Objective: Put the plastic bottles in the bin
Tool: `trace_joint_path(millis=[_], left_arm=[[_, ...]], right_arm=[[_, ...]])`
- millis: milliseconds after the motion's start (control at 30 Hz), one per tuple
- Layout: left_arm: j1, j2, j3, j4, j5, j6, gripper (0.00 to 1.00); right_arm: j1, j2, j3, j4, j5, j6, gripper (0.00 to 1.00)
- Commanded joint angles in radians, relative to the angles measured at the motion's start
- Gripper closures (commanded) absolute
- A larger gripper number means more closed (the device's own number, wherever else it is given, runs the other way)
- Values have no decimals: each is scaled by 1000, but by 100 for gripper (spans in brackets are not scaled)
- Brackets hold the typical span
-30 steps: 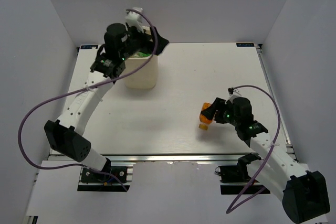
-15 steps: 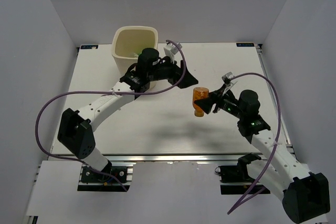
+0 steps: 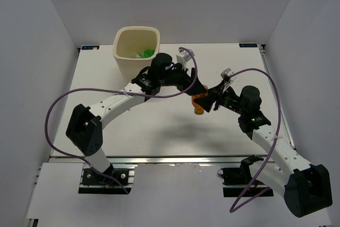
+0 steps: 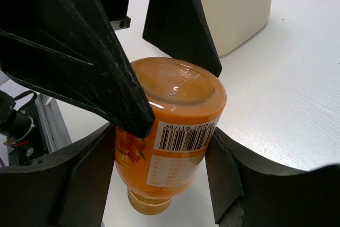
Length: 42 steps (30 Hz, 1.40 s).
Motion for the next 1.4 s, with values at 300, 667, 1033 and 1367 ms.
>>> trace_joint_path(millis=[300, 667, 1033, 1367], left_arm=[[-6, -12, 27, -10, 3, 17, 78], [12, -6, 162, -141, -212, 55, 100], [288, -12, 481, -238, -394, 84, 100], [581, 138, 662, -320, -425, 9, 88]], right_arm=[[11, -5, 53, 74, 58, -32, 89], [11, 1, 82, -47, 46, -17, 10], [11, -114, 32, -200, 170, -51, 11], [11, -136, 33, -285, 342, -80, 11]])
